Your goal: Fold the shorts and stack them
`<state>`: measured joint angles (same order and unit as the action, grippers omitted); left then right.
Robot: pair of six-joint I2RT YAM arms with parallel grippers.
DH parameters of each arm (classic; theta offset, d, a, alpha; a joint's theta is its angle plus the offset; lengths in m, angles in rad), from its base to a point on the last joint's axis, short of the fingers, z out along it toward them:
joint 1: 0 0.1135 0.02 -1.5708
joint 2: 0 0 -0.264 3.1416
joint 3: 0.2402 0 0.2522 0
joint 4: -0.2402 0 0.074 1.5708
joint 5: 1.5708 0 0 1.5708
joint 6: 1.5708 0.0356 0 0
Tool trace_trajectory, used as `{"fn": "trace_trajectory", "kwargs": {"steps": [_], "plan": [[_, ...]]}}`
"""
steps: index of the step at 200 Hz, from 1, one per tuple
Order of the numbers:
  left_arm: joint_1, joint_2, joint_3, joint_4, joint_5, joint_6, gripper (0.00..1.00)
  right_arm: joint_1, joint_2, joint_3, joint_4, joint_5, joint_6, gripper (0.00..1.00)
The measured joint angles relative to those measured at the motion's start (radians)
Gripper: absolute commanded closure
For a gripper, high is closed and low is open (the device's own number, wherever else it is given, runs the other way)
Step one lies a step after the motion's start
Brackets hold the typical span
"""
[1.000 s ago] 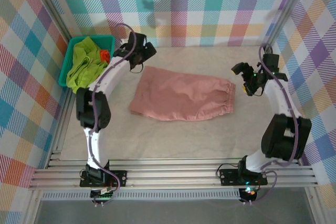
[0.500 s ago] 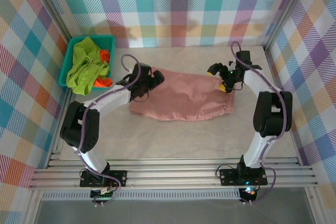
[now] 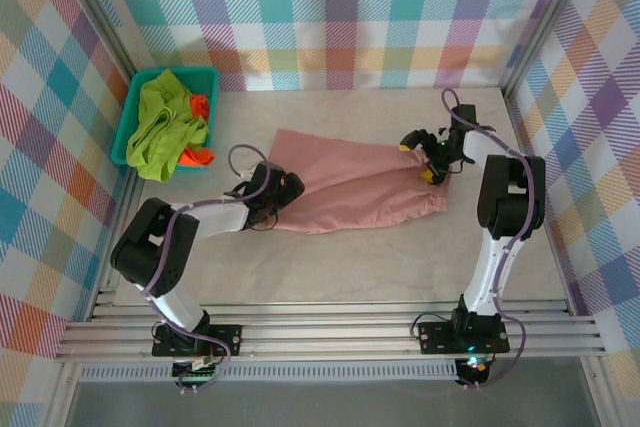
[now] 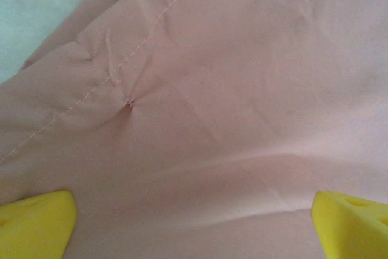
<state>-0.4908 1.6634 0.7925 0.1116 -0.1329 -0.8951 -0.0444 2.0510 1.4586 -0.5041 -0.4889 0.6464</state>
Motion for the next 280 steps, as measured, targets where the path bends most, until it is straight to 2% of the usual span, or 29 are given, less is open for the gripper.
{"fn": "trace_trajectory", "kwargs": {"steps": [42, 68, 96, 115, 129, 150, 182, 229, 280], "plan": [[-0.018, -0.107, -0.082, -0.033, -0.016, -0.025, 0.00, 0.000, -0.063, -0.051, 0.014, -0.051, -0.029, 0.01], [-0.020, -0.200, -0.071, -0.130, -0.025, -0.020, 0.00, 0.000, -0.270, -0.156, 0.010, -0.026, -0.088, 0.01], [-0.033, -0.271, 0.040, -0.221, -0.025, 0.021, 0.00, -0.005, -0.556, -0.256, -0.005, 0.075, -0.183, 0.01], [-0.052, -0.267, 0.131, -0.233, -0.014, 0.046, 0.00, -0.038, -0.645, -0.326, -0.010, 0.127, -0.225, 0.00], [-0.071, -0.247, 0.174, -0.235, -0.009, 0.056, 0.00, -0.078, -0.627, -0.360, -0.023, 0.151, -0.245, 0.01], [-0.100, -0.173, 0.202, -0.222, 0.002, 0.070, 0.00, -0.123, -0.514, -0.387, -0.045, 0.166, -0.265, 0.01], [-0.111, -0.039, 0.178, -0.203, 0.020, 0.069, 0.00, -0.131, -0.380, -0.397, -0.062, 0.156, -0.274, 0.00], [-0.116, 0.013, 0.088, -0.171, 0.019, 0.046, 0.00, -0.131, -0.343, -0.419, -0.042, 0.087, -0.262, 0.04], [-0.129, 0.014, 0.064, -0.127, 0.009, 0.037, 0.00, -0.130, -0.323, -0.451, -0.005, 0.010, -0.231, 0.05]]}}
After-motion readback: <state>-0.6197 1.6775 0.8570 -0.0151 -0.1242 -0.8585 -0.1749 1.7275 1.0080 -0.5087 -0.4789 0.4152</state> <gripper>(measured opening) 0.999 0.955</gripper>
